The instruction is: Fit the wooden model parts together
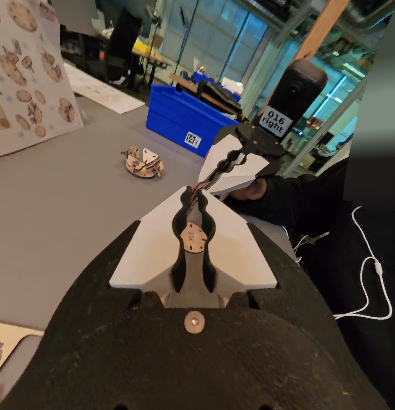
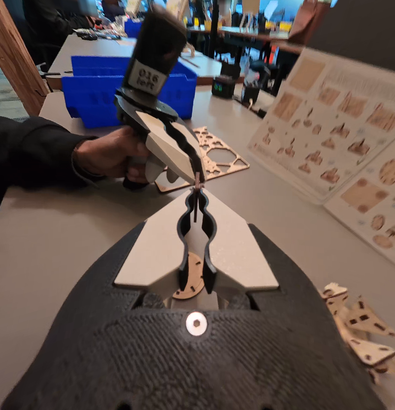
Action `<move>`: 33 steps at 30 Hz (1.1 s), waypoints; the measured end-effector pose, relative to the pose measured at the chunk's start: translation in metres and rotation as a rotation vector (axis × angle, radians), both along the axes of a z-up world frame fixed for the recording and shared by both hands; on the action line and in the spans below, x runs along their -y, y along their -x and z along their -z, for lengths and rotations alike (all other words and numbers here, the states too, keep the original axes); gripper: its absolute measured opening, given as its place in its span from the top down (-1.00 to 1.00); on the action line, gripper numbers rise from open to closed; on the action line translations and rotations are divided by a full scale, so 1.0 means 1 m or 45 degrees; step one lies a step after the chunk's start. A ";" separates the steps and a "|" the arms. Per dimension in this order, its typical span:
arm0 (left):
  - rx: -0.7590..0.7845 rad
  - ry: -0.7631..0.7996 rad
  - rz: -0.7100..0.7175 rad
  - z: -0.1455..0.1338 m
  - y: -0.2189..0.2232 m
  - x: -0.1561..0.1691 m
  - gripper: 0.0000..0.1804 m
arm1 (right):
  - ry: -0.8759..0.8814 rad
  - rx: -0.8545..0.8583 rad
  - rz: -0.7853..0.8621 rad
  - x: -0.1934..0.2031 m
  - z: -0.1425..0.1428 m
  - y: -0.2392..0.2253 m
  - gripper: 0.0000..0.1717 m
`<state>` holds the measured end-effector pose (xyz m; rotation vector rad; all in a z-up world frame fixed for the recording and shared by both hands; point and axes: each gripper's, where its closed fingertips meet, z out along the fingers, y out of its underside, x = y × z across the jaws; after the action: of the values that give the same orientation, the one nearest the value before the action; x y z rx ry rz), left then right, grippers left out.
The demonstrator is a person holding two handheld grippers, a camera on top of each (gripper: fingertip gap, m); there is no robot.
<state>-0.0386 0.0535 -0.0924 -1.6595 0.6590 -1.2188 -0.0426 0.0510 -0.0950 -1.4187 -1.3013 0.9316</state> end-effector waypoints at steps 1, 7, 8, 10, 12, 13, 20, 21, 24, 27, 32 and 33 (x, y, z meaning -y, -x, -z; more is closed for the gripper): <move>0.016 -0.027 0.003 -0.003 -0.001 0.001 0.97 | -0.034 -0.010 -0.010 0.001 -0.003 -0.001 1.00; -0.066 -0.144 -0.052 -0.006 -0.001 0.001 0.86 | -0.254 0.024 0.044 -0.008 -0.008 -0.009 1.00; -0.072 -0.154 -0.059 -0.006 -0.001 0.001 0.85 | -0.240 0.006 0.044 -0.009 -0.009 -0.010 1.00; -0.078 -0.164 -0.080 -0.007 0.001 0.000 0.84 | -0.183 -0.040 0.063 -0.016 -0.015 -0.015 1.00; -0.076 -0.155 -0.082 -0.006 0.001 -0.001 0.84 | -0.110 -0.117 0.100 -0.027 -0.024 -0.024 1.00; -0.073 -0.147 -0.080 -0.005 0.001 -0.001 0.84 | -0.071 -0.161 0.126 -0.035 -0.029 -0.031 1.00; -0.091 -0.097 -0.064 0.002 -0.002 -0.002 0.84 | 0.353 -0.446 0.154 -0.072 -0.053 -0.071 1.00; -0.099 -0.093 -0.060 0.004 -0.003 -0.002 0.84 | 0.428 -0.467 0.127 -0.073 -0.052 -0.070 1.00; -0.121 -0.081 -0.047 0.008 -0.005 -0.001 0.84 | 0.627 -0.502 0.036 -0.067 -0.045 -0.063 1.00; -0.106 -0.063 -0.025 0.009 -0.007 0.000 0.82 | 0.782 -0.418 -0.088 -0.050 -0.029 -0.046 1.00; -0.016 0.032 0.072 0.007 -0.011 0.007 0.80 | 0.932 -0.233 -0.267 -0.016 -0.006 -0.023 1.00; -0.013 0.046 0.087 0.009 -0.012 0.008 0.83 | 0.951 -0.238 -0.283 -0.013 -0.005 -0.021 1.00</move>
<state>-0.0266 0.0457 -0.1011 -1.6862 0.7090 -1.2787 -0.0214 0.0641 -0.0896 -1.6926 -1.0178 1.7819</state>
